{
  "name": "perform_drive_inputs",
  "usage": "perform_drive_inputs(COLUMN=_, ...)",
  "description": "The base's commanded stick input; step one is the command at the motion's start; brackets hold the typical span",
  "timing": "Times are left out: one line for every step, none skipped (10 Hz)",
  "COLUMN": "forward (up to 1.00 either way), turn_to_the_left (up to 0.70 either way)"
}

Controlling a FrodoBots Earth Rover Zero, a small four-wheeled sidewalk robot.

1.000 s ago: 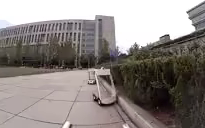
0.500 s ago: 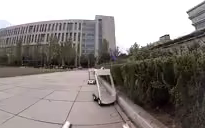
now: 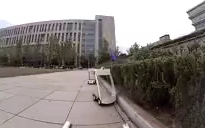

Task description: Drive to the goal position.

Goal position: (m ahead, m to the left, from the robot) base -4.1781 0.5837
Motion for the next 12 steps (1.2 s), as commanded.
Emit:
perform_drive_inputs(forward=0.06, turn_to_the_left=0.00)
perform_drive_inputs(forward=0.06, turn_to_the_left=0.00)
perform_drive_inputs(forward=0.06, turn_to_the_left=0.00)
perform_drive_inputs(forward=0.06, turn_to_the_left=0.00)
perform_drive_inputs(forward=0.06, turn_to_the_left=0.00)
perform_drive_inputs(forward=0.06, turn_to_the_left=0.00)
perform_drive_inputs(forward=0.06, turn_to_the_left=0.00)
perform_drive_inputs(forward=0.06, turn_to_the_left=0.00)
perform_drive_inputs(forward=0.06, turn_to_the_left=0.00)
perform_drive_inputs(forward=0.06, turn_to_the_left=0.00)
perform_drive_inputs(forward=0.06, turn_to_the_left=0.00)
perform_drive_inputs(forward=0.06, turn_to_the_left=0.00)
